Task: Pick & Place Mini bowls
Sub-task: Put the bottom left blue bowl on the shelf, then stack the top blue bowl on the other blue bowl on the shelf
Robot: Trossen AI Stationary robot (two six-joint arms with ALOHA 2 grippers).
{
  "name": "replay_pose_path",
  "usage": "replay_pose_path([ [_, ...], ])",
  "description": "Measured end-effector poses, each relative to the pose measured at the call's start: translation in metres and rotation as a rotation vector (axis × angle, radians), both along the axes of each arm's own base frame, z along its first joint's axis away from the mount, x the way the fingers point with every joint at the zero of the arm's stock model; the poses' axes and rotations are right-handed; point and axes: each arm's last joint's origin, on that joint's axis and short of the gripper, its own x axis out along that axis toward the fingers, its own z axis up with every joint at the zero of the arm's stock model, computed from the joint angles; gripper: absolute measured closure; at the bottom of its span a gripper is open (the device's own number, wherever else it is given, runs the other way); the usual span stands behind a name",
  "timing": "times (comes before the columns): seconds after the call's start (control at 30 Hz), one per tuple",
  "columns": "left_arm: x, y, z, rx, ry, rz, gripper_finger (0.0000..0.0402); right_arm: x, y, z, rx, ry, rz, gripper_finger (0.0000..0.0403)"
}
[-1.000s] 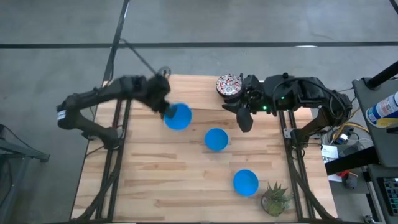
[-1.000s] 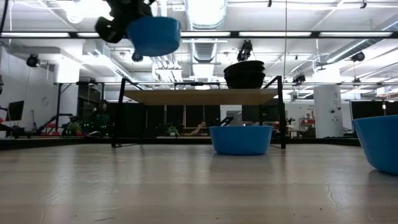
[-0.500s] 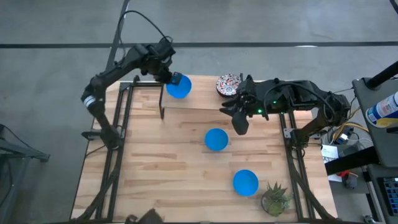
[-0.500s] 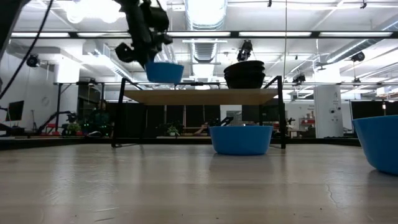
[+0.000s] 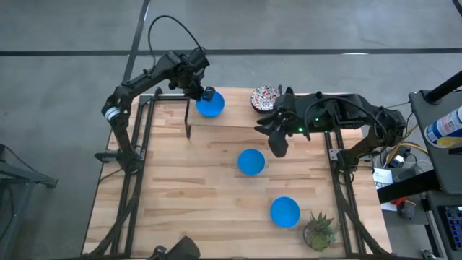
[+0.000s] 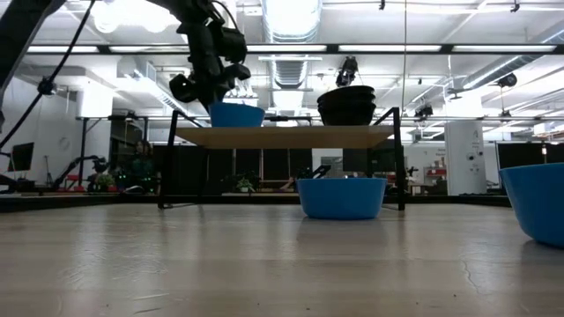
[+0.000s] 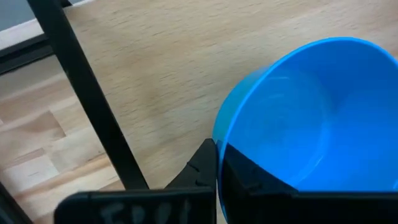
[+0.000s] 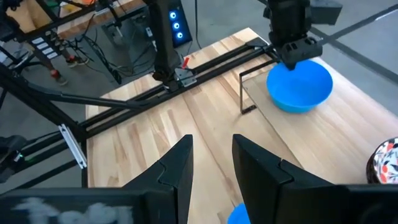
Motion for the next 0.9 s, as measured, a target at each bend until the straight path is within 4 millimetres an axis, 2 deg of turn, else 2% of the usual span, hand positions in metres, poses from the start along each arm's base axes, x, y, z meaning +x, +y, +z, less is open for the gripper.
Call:
replay_pose_path([
  [0.13, 0.0, 0.0, 0.0, 0.003, 0.001, -0.012, 0.0367, 0.005, 0.001, -0.009, 0.001, 0.022, -0.002, 0.0294],
  [0.43, -0.003, -0.004, 0.007, 0.011, -0.018, -0.018, 0.027, 0.017, 0.003, -0.038, 0.066, 0.102, -0.008, 0.0294],
  [0.67, -0.019, -0.017, 0.035, 0.103, -0.065, -0.019, 0.0246, 0.028, 0.008, -0.071, 0.085, 0.208, 0.043, 0.0294],
  [0.9, -0.044, -0.046, 0.074, 0.198, -0.177, -0.037, 0.0246, 0.032, 0.018, -0.11, 0.032, 0.367, 0.304, 0.0294],
])
